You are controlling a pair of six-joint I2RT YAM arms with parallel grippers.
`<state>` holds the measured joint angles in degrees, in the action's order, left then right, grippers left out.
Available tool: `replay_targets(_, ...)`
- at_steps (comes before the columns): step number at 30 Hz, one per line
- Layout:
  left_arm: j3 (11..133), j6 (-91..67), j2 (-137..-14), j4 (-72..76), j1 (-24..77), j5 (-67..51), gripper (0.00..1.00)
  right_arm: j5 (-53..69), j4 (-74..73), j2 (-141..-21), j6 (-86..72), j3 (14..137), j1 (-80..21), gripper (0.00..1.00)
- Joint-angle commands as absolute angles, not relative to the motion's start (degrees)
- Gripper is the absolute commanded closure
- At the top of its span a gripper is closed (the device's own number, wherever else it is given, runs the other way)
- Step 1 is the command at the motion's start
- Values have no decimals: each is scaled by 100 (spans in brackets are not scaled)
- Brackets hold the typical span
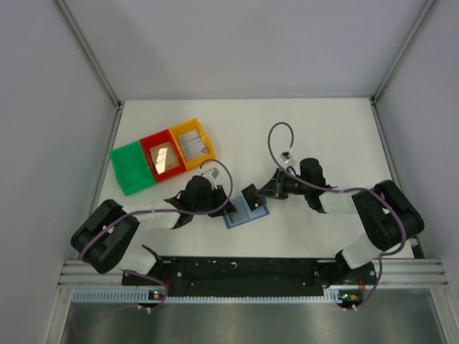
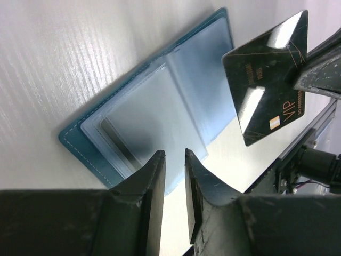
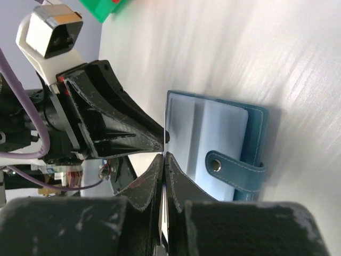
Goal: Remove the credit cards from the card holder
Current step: Remove the credit card from the card holder.
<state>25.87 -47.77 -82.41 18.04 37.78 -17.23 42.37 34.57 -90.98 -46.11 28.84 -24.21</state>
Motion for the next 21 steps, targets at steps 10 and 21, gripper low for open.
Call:
replay_targets(10, 2769, -5483, -6592, 2644, 3806, -1722, 36, 2700, 4017, -6805, -6213, 2233, -2434, 100)
replay_targets(21, 2997, -6055, -6390, 3963, 4096, -1951, 40, 1442, 3410, -5397, -6724, 2478, -2979, 100)
